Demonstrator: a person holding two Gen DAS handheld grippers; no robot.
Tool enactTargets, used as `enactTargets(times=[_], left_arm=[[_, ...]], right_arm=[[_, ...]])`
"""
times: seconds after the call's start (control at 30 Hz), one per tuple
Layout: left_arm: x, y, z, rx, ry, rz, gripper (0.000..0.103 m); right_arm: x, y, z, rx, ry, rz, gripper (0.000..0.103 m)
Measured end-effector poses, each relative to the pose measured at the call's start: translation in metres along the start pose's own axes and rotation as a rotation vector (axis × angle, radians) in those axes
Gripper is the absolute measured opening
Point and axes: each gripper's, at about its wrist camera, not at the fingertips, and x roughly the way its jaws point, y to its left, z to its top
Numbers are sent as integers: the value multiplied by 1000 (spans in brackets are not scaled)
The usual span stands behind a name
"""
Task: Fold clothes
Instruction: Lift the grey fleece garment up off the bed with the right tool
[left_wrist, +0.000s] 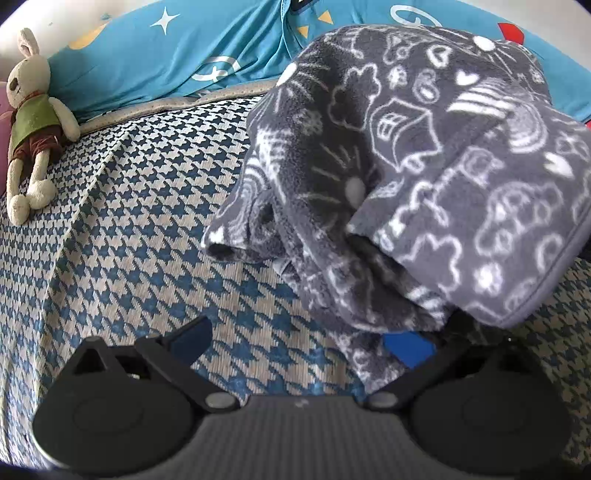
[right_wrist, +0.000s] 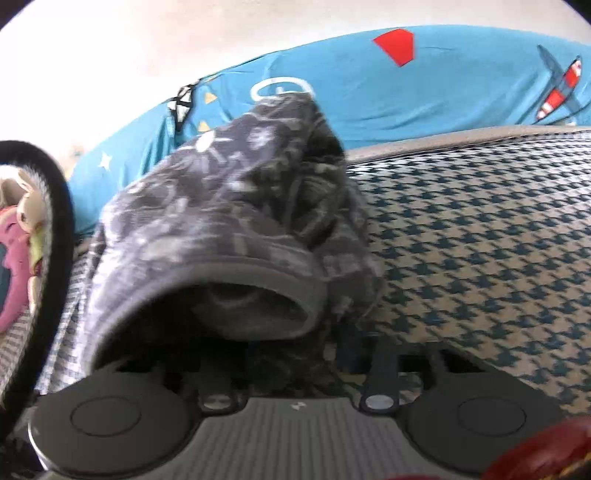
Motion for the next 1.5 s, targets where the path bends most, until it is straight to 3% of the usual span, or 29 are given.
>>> enactTargets(times=[0.13, 0.4, 0.6, 0.7, 0.97, 1.03, 1.2, 1.5], left_arm=[[0, -3, 1, 2, -25, 62, 103], [4, 28, 21, -93, -92, 288, 103], [-1, 49, 24, -134, -106, 263, 103], [-1, 62, 25, -179, -89, 249, 103], [-5, 90, 15, -260, -79, 243, 103], [-7, 95, 14, -278, -80, 238, 103], [-12, 105, 15, -319, -81, 200, 103], [-21, 108, 15, -300, -90, 172, 103]], right_arm=[[-7, 8, 2, -22, -53, -7, 15], [-40, 14, 9, -28, -203, -11, 10], [-57, 9, 12, -30, -247, -84, 11], [-69, 5, 12, -22, -266, -119, 16], [-74, 4, 12, -11, -249, -14, 20], [-75, 8, 11, -11, -257, 5, 30], [-74, 17, 13, -14, -287, 24, 36], [-52, 39, 17, -20, -249, 95, 59]])
